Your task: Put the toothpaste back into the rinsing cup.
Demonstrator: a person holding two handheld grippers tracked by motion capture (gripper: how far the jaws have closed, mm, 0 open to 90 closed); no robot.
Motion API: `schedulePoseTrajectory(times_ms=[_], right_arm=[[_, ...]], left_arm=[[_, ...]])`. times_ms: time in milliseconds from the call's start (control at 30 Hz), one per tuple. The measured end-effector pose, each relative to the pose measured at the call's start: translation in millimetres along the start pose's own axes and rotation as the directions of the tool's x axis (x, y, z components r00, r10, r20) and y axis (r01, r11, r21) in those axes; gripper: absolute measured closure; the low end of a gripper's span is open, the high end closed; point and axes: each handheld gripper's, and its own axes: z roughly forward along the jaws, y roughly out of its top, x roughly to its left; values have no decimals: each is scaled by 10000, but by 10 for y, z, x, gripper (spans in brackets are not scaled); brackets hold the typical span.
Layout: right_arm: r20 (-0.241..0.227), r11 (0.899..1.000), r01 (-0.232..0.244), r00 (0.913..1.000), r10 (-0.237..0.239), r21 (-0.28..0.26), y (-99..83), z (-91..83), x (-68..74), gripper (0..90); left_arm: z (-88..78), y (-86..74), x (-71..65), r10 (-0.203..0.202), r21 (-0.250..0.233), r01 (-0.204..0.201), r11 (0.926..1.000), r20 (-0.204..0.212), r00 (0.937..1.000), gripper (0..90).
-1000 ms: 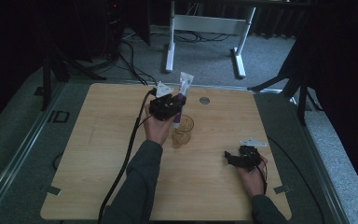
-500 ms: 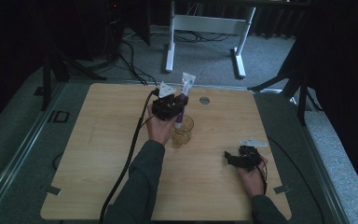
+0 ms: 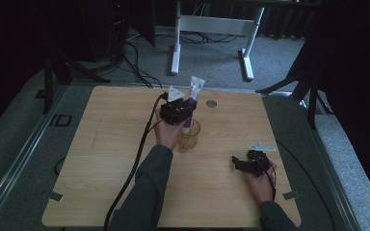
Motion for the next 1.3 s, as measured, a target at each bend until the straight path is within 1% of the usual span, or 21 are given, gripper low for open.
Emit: schedulePoseTrajectory(times_ms=[200, 400, 700, 867, 1133, 1300], right_arm=[[7, 10000, -2, 10000, 2, -4, 0, 0, 0, 222], [-4, 10000, -3, 10000, 3, -6, 0, 0, 0, 222], [-6, 10000, 3, 10000, -3, -14, -1, 0, 2, 222], [-6, 10000, 8, 10000, -8, -17, -1, 0, 2, 222], [-7, 10000, 1, 10000, -1, -12, -1, 0, 2, 222], [-7, 10000, 3, 10000, -3, -12, -1, 0, 2, 222]], left_arm=[[22, -13, 12, -32, 53, 32, 10000, -33, 10000, 731], [51, -34, 6, 52, 199, -51, 9998, -23, 10000, 729], [109, -78, -1, 33, 406, -30, 9992, -59, 10000, 728], [121, -89, -24, 168, 518, -165, 9985, -69, 9998, 727], [151, -131, -52, 506, 815, -483, 9955, -265, 9984, 725], [163, -179, -62, 499, 857, -471, 9952, -308, 9983, 724]])
